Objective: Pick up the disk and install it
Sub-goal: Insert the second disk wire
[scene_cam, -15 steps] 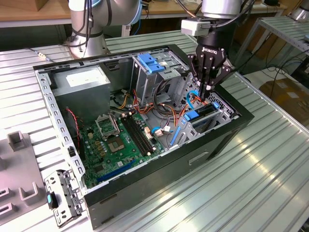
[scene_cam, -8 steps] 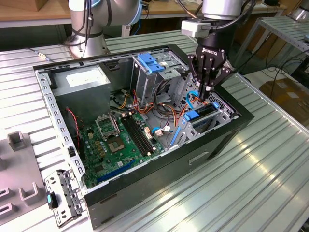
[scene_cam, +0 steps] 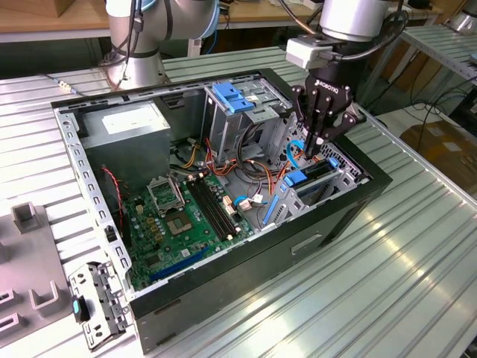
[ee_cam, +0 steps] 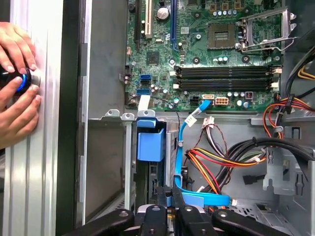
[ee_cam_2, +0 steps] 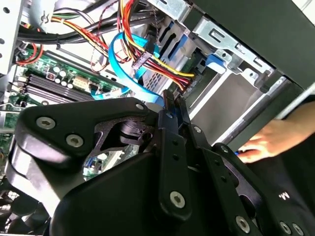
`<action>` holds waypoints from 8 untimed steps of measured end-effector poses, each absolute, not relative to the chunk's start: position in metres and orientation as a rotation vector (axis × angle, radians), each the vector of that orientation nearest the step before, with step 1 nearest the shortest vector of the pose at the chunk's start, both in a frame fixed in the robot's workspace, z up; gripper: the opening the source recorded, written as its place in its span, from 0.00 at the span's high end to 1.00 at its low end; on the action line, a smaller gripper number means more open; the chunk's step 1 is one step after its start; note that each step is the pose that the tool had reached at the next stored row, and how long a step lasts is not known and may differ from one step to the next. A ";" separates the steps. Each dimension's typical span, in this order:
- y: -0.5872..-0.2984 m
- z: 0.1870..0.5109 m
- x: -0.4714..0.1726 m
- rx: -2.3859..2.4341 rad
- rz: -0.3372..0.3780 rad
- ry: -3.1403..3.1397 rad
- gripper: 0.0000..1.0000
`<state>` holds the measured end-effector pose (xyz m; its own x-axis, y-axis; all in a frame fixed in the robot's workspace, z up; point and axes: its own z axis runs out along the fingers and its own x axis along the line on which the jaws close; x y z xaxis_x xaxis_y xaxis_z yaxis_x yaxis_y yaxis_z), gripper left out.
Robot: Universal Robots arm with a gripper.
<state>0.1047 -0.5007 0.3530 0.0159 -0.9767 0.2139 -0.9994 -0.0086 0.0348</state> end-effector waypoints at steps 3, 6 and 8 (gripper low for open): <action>-0.503 0.353 0.103 2.123 0.184 -2.097 0.84; -0.506 0.353 0.100 2.138 0.192 -2.115 0.84; -0.511 0.353 0.099 2.141 0.189 -2.119 0.84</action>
<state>0.0985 -0.5112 0.3527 0.0101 -0.9845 0.1752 -0.9999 -0.0103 -0.0002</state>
